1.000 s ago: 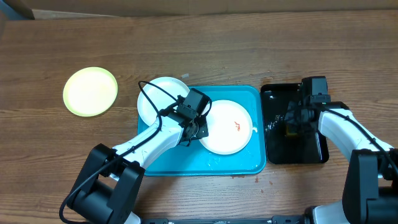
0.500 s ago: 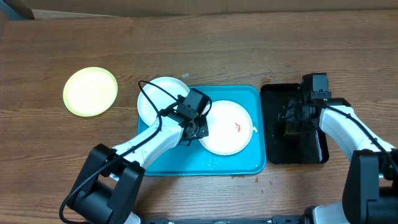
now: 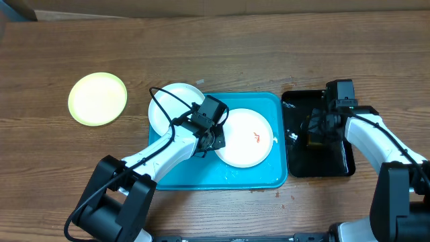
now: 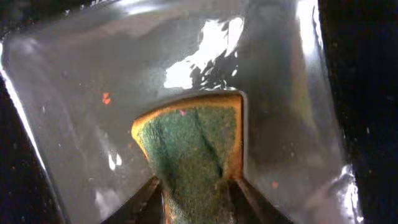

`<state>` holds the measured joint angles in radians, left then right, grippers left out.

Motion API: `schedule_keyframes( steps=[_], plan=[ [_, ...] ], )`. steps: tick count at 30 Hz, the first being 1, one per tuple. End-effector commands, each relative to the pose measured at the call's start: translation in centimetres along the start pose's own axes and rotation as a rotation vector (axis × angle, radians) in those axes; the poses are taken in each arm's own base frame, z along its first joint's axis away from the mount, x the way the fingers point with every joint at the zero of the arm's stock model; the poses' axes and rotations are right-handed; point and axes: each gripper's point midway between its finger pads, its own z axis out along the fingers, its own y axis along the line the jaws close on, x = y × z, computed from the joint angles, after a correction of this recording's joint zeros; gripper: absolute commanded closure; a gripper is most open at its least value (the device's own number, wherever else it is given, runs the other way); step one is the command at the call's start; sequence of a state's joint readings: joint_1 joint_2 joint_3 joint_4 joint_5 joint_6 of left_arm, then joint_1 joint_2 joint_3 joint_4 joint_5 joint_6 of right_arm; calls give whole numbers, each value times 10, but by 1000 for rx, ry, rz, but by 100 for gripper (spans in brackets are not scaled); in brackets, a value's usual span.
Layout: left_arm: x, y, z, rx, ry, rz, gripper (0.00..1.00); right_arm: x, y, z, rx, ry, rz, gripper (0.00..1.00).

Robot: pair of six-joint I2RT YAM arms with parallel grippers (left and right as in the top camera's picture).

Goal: Clean dirty plates on tray and stack at the side
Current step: 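Lift the sponge and dip it in the black tray's water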

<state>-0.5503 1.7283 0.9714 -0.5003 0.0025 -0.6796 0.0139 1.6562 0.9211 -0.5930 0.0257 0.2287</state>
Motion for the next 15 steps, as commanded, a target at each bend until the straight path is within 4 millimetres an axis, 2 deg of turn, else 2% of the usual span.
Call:
schedule_keyframes(
  steps=[1,2,4,8,11,15],
  plan=[
    [-5,-4,0,-2,-15,9,80,-2,1,-1,-6,-14,-3,90],
    [-5,-4,0,-2,-16,8,80,-2,1,-1,-6,-14,-3,96],
    [-6,-4,0,-1,-16,8,79,-5,2,-4,-7,-20,-3,96],
    [-7,-5,0,3,-22,-15,67,-19,7,-20,-15,-42,-3,96],
    [-8,-6,0,6,-24,-27,67,-29,10,-33,-20,-59,-13,96],
    [-8,-6,0,6,-24,-27,68,-32,12,-43,-18,-55,-42,96]
  ],
)
